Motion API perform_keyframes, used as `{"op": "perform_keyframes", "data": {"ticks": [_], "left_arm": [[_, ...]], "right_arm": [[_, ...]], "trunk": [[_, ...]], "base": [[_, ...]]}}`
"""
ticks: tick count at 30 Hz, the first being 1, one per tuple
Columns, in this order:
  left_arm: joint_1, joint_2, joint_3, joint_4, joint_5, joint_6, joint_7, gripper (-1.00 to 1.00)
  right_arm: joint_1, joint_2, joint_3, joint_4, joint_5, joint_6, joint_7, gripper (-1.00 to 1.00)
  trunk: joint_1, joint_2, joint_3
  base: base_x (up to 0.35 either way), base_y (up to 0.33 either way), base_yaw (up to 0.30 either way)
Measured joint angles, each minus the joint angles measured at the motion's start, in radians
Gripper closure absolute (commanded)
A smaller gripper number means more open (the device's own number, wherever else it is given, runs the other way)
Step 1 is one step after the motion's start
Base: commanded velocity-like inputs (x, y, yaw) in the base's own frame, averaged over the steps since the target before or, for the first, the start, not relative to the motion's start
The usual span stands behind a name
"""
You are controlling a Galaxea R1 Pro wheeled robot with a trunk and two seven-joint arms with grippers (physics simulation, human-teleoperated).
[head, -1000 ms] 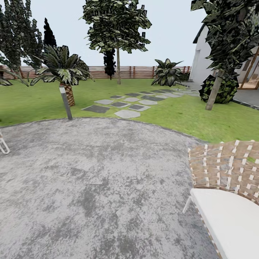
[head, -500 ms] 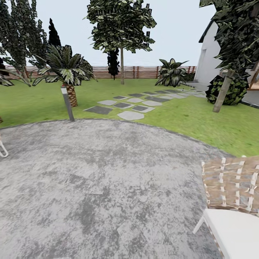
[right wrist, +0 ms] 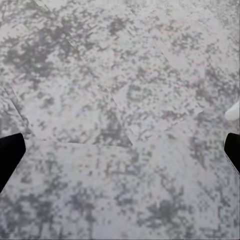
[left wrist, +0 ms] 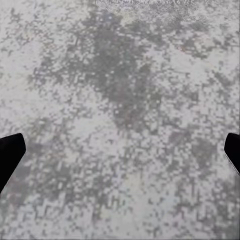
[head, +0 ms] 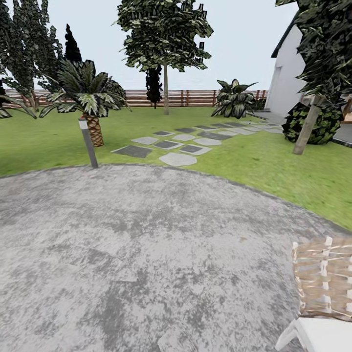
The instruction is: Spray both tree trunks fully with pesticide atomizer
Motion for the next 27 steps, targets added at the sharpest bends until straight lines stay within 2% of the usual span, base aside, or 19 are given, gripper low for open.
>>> {"op": "perform_keyframes", "data": {"ticks": [18,27], "left_arm": [[0.000,0.000,0.000,0.000,0.000,0.000,0.000,-1.00],[0.000,0.000,0.000,0.000,0.000,0.000,0.000,-1.00]], "right_arm": [[0.000,0.000,0.000,0.000,0.000,0.000,0.000,-1.00],[0.000,0.000,0.000,0.000,0.000,0.000,0.000,-1.00]], "trunk": [[0.000,0.000,0.000],[0.000,0.000,0.000]], "base": [[0.340,0.073,0.000],[0.340,0.009,0.000]]}}
